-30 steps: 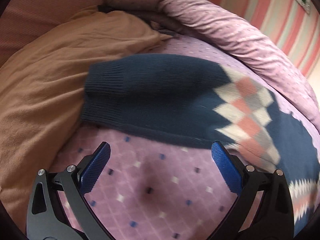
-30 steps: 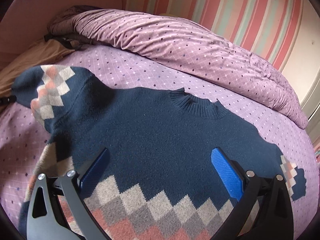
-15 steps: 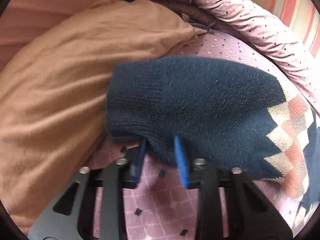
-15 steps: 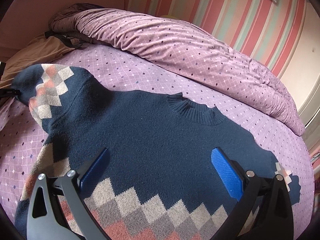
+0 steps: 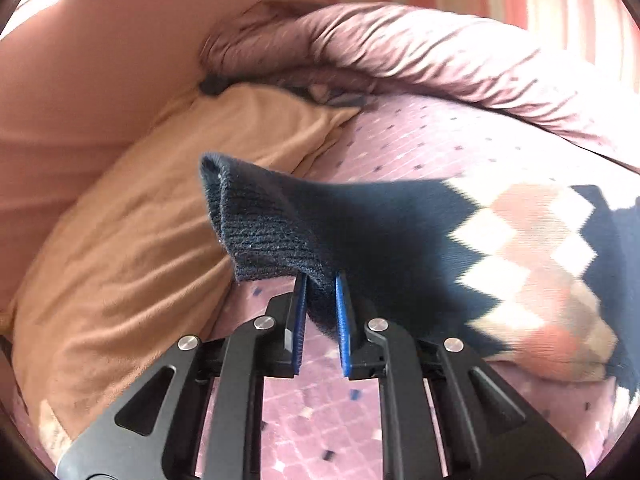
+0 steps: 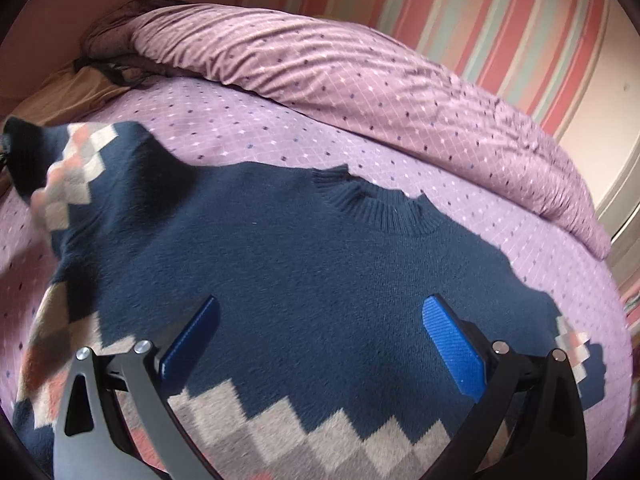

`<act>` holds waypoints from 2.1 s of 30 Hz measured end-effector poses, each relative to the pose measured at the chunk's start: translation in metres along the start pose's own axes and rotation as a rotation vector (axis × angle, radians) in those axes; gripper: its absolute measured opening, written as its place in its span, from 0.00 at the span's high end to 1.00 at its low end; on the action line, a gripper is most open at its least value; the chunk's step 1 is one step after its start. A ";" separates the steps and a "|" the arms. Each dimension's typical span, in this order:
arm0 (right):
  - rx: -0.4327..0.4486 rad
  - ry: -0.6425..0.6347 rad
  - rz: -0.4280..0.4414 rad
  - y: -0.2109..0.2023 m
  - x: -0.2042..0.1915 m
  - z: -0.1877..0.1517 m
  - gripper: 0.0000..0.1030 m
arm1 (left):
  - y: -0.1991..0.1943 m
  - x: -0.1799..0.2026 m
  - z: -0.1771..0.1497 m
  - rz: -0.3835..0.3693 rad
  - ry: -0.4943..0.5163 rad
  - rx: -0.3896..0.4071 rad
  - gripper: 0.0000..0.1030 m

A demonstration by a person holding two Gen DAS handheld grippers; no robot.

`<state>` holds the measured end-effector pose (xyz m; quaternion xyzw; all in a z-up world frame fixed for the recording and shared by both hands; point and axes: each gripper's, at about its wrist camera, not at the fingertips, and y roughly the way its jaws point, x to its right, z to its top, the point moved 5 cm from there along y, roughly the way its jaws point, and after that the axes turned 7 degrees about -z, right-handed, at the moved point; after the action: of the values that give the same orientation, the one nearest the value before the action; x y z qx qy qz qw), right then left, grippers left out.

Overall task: Fold small clothes
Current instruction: 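Lift the held sleeve and fold it across the sweater body, then release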

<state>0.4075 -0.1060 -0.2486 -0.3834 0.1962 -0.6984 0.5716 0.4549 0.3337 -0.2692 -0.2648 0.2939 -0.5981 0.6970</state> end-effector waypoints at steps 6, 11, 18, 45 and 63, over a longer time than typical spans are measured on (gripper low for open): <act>-0.017 0.036 0.032 0.020 0.019 0.005 0.01 | -0.037 0.058 0.017 -0.069 0.085 0.069 0.89; -0.059 0.099 0.057 0.034 0.039 0.005 0.01 | -0.051 0.114 0.022 -0.162 0.124 0.085 0.89; -0.032 0.135 0.034 0.025 0.062 0.003 0.01 | -0.041 0.185 0.010 -0.268 0.163 0.019 0.90; -0.071 0.243 -0.087 0.020 0.218 -0.059 0.02 | -0.099 0.481 -0.051 -0.687 0.030 -0.187 0.92; -0.171 0.263 -0.302 0.022 0.318 -0.125 0.02 | -0.117 0.643 -0.088 -0.845 0.111 -0.270 0.90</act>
<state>0.3102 -0.4337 -0.2436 -0.3611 0.2681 -0.8009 0.3953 0.3840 -0.3210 -0.3051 -0.4179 0.2723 -0.7998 0.3340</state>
